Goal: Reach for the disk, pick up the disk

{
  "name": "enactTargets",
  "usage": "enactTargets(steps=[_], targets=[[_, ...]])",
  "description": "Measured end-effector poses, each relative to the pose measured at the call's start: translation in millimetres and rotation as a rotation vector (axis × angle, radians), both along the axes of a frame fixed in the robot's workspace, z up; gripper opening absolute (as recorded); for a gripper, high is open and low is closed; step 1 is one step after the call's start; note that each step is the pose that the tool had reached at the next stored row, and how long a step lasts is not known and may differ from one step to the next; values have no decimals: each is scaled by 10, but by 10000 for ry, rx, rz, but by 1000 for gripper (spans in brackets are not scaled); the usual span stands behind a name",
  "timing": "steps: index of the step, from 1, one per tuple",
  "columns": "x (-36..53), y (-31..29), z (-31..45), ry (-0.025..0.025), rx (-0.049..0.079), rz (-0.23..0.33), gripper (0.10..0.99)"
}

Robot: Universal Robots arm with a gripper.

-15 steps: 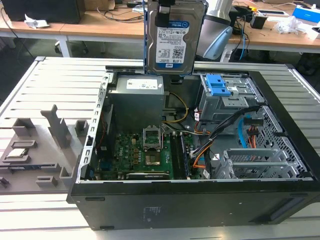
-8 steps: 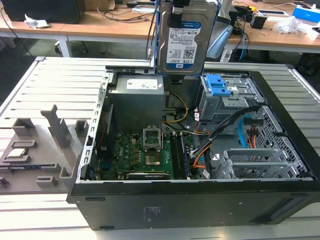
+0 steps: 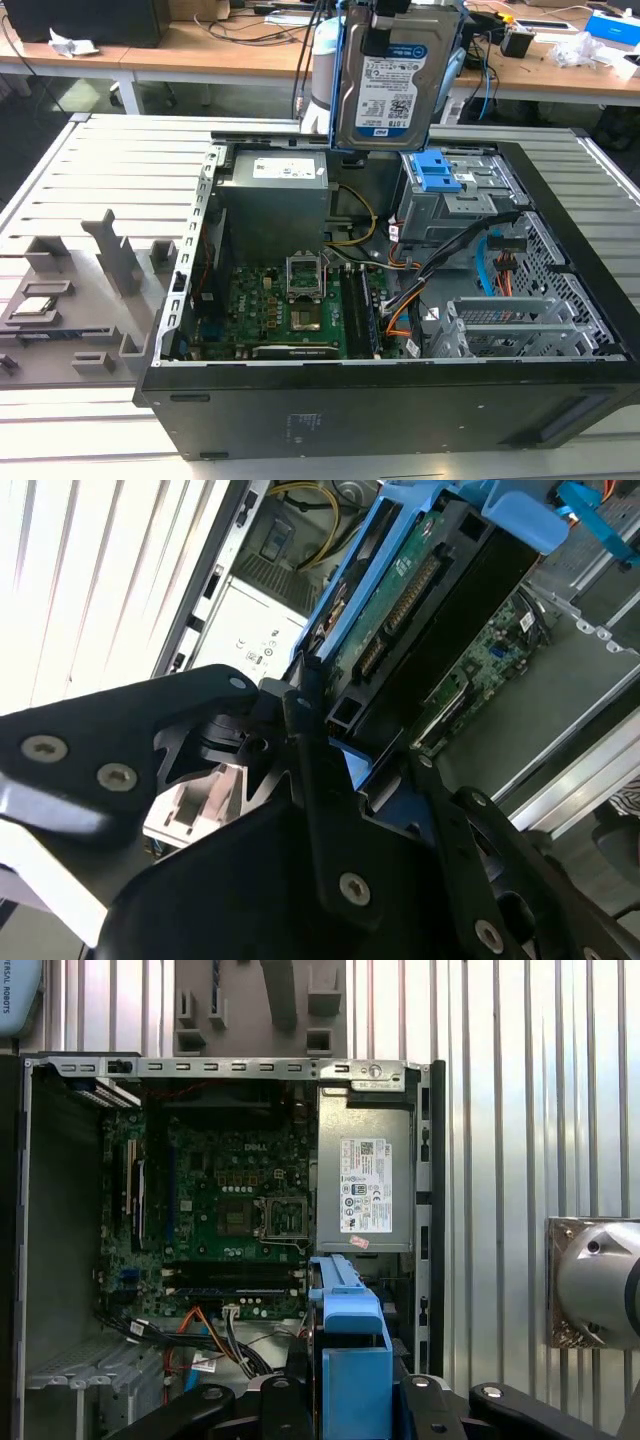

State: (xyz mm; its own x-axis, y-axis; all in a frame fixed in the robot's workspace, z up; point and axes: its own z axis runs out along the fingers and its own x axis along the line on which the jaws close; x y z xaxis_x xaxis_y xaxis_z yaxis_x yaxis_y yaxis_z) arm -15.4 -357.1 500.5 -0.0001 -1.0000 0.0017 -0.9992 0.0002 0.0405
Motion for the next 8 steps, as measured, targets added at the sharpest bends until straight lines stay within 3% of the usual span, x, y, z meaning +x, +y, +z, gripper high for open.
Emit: enactTargets(steps=[8], targets=[[4, 0, 0, 1, 0, -1, 369]])
